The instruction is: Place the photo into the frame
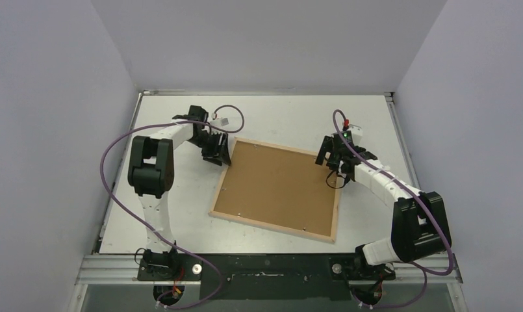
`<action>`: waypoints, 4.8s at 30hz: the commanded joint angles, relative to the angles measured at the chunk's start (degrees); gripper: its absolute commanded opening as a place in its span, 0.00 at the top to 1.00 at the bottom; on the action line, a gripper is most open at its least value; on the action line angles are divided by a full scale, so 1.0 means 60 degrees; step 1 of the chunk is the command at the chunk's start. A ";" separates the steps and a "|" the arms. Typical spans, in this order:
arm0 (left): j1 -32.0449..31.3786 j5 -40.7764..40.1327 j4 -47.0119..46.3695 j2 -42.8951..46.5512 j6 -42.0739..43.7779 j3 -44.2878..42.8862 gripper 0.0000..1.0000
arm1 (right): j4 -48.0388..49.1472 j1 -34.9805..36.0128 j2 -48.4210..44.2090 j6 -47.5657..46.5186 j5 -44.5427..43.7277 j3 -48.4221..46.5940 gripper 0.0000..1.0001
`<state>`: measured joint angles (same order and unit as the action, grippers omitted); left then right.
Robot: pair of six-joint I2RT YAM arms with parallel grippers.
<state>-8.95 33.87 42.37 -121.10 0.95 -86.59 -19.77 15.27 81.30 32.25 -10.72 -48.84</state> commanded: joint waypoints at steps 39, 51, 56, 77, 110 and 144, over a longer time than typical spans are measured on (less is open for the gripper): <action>-0.1916 -0.6838 0.4016 -0.0952 0.5650 -0.8363 1.00 | 0.1738 -0.1211 0.5963 -0.3488 1.0072 -0.6752 0.08; -0.2214 -0.7106 0.3377 -0.0195 0.5666 -0.7284 1.00 | 0.4698 -0.1105 0.9226 -0.1192 1.3986 -0.9179 0.10; -0.2215 -0.7095 0.3342 -0.0186 0.5668 -0.7286 1.00 | 0.8782 -0.0969 0.9851 0.2224 1.4713 -0.8557 0.10; -0.2174 -0.7202 0.2885 -0.0035 0.5651 -0.6779 1.00 | 1.9249 -0.0511 1.0922 1.1176 1.5686 -0.8068 0.58; 0.0230 -0.3054 0.6374 -0.0135 0.2784 -0.9989 0.40 | -0.1686 0.0124 0.8135 -0.3124 1.0721 -1.1998 0.95; 0.3436 -0.1260 0.6012 0.1257 0.1368 -0.8455 0.44 | -0.3522 0.6122 0.5464 -1.0790 -0.2522 -1.4217 0.95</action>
<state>11.38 24.14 79.37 -116.84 9.17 -137.88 -49.36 52.12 116.05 -19.75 -6.63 -134.85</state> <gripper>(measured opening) 0.567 0.292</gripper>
